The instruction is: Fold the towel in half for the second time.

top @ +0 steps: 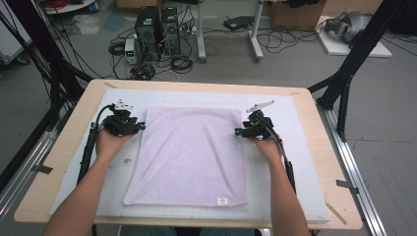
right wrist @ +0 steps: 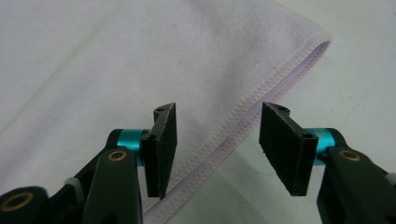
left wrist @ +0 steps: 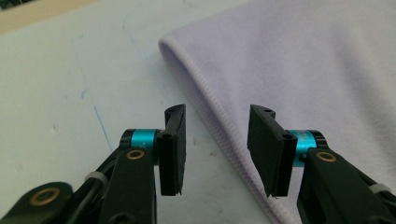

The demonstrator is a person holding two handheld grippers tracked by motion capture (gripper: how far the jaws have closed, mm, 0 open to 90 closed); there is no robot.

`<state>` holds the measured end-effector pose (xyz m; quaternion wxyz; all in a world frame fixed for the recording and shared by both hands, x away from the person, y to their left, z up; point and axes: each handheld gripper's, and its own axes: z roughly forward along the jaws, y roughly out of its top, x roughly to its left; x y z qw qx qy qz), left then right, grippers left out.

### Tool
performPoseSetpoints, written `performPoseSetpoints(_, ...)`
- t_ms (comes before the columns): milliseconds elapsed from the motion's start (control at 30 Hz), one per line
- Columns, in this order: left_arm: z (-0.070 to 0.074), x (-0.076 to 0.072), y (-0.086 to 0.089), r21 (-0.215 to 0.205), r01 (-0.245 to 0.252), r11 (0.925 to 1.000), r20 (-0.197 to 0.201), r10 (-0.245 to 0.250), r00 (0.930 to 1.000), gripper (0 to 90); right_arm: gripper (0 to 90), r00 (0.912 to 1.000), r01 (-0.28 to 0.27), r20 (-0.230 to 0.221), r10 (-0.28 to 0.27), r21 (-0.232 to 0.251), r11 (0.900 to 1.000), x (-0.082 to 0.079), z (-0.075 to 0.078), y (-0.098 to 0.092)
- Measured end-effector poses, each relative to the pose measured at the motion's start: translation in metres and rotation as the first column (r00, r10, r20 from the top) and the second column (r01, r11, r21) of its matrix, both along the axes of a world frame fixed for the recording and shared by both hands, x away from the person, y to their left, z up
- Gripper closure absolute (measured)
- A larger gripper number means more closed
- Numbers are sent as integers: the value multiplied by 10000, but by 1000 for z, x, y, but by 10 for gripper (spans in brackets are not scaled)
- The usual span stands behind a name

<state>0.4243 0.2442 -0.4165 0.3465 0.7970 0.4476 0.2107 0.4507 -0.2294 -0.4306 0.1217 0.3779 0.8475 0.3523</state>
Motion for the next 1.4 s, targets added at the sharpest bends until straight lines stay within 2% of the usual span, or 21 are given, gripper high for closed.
performPoseSetpoints(100, -7, 4, -1, -74, -88, 9999, -368, 86, 9993, 560, 445, 9997, 224, 84, -221, -354, 9991, 2, -5, 4)
performPoseSetpoints(167, -13, 7, -3, 21, -140, 9999, -602, 141, 9981, 542, 447, 9993, 359, -46, -360, -157, 9992, 4, -8, 2)
performPoseSetpoints(233, -20, 10, -6, -94, -175, 9998, -903, 166, 9958, 524, 456, 9978, 607, -278, -601, 184, 9980, 5, -10, 0)
performPoseSetpoints(267, -21, 9, -6, -201, -176, 9996, -865, 158, 9961, 525, 467, 9977, 635, -259, -631, 155, 9979, 5, -10, 0)
performPoseSetpoints(300, -21, 9, -6, -438, -138, 9989, -923, 97, 9957, 563, 496, 9979, 625, -192, -625, -8, 9980, 5, -10, 2)
performPoseSetpoints(367, -21, 9, -6, -478, -15, 9989, -989, -33, 9951, 621, 644, 9992, 298, -256, -298, 13, 9996, 3, -8, 5)
performPoseSetpoints(400, -21, 8, -7, -546, 7, 9985, -975, -60, 9952, 660, 689, 9994, 212, -260, -211, 20, 9998, 2, -9, 6)
performPoseSetpoints(467, -21, 8, -7, -676, 168, 9976, -1131, -244, 9933, 754, 729, 9987, 336, -406, -322, 335, 9989, 1, -10, 5)
performPoseSetpoints(500, -21, 8, -8, -796, 64, 9968, -1142, -155, 9933, 776, 748, 9981, 380, -506, -354, 525, 9979, 1, -11, 4)
performPoseSetpoints(567, -21, 8, -7, -994, 94, 9950, -1265, -220, 9917, 820, 841, 9971, 286, -728, -228, 797, 9964, 1, -11, 4)
performPoseSetpoints(667, -21, 9, -6, -1052, 88, 9944, -1213, -216, 9924, 850, 848, 9978, 155, -654, -117, 573, 9982, 1, -9, 6)
performPoseSetpoints(800, -19, 8, -3, -1033, 129, 9946, -1144, -248, 9931, 860, 853, 9978, 37, -656, -3, 514, 9987, 1, -7, 7)
performPoseSetpoints(833, -17, 8, -2, -1141, 101, 9934, -1084, -226, 9938, 861, 854, 9977, 35, -673, 0, 518, 9986, 0, -7, 7)
performPoseSetpoints(900, -12, 6, 0, -1232, 114, 9923, -836, -218, 9963, 861, 854, 9984, -118, -542, 145, 500, 9987, -1, -3, 5)
performPoseSetpoints(1000, -5, 0, -1, -1093, 315, 9935, -363, -356, 9987, 861, 854, 9989, -232, -408, 252, 474, 9986, -3, 4, 2)
performPoseSetpoints(1067, 2, -4, -1, -1147, 444, 9924, -94, -458, 9989, 862, 855, 9987, -349, -361, 365, 448, 9984, -4, 10, 1)
performPoseSetpoints(1233, 18, -22, 4, -1368, 815, 9872, 570, -743, 9956, 863, 855, 9961, -869, 206, 856, 790, 9931, -16, 35, -1)
performPoseSetpoints(1267, 19, -28, 6, -1499, 892, 9847, 621, -807, 9948, 862, 854, 9948, -1016, 217, 998, 1030, 9895, -20, 39, -3)
performPoseSetpoints(1300, 19, -33, 9, -1410, 978, 9852, 509, -914, 9945, 862, 854, 9936, -1131, 97, 1127, 1157, 9868, -25, 41, -3)
performPoseSetpoints(1367, 15, -45, 15, -1391, 1124, 9839, 323, -1089, 9935, 862, 854, 9907, -1289, -274, 1329, 1159, 9849, -36, 42, -5)
performPoseSetpoints(1400, 11, -51, 17, -1409, 1182, 9829, 102, -1180, 9930, 862, 854, 9882, -1378, -505, 1447, 1194, 9832, -43, 38, -6)
